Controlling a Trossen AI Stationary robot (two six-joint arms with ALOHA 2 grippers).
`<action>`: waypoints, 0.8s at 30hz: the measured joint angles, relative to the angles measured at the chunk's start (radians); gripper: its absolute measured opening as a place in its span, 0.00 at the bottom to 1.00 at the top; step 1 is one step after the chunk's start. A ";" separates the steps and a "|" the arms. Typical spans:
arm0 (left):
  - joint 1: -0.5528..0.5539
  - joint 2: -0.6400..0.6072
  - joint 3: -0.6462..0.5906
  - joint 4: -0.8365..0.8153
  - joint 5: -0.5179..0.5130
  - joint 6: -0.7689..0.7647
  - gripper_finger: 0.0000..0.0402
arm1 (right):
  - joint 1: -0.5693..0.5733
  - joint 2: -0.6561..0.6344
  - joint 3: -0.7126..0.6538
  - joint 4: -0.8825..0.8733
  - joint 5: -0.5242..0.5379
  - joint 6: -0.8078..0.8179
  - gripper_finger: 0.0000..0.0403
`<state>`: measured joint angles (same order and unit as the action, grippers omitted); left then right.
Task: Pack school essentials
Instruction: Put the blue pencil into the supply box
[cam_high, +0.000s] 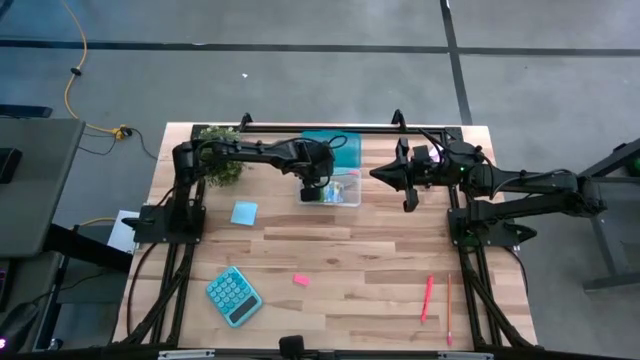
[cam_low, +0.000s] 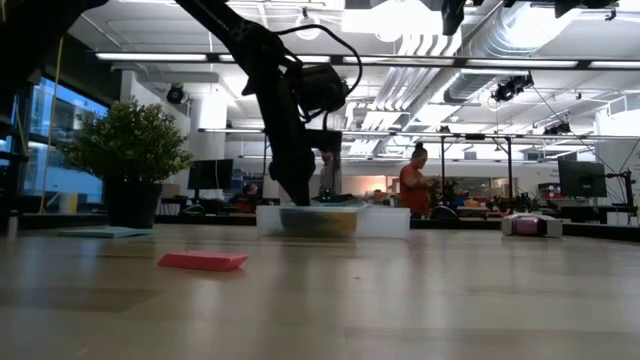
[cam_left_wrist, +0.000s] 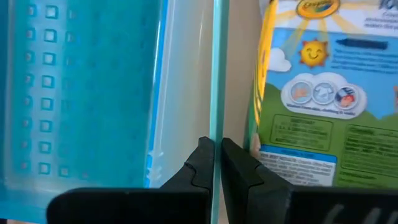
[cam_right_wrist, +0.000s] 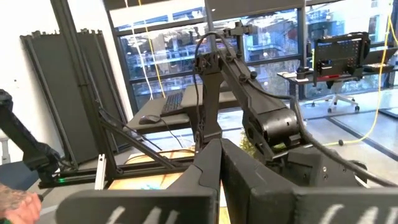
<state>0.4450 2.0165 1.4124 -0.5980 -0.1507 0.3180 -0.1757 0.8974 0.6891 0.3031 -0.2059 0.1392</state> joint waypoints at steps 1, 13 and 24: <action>0.000 0.002 0.000 -0.002 -0.004 -0.002 0.00 | 0.000 0.000 0.000 0.000 0.005 0.010 0.00; -0.005 0.003 0.000 -0.026 -0.042 -0.008 0.06 | 0.000 0.000 0.000 0.000 0.021 0.019 0.00; -0.015 0.001 0.000 -0.033 -0.044 -0.011 0.22 | 0.000 0.000 0.000 0.000 0.021 0.020 0.00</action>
<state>0.4301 2.0172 1.4125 -0.6306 -0.1951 0.3073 -0.1759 0.8974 0.6891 0.3030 -0.1844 0.1589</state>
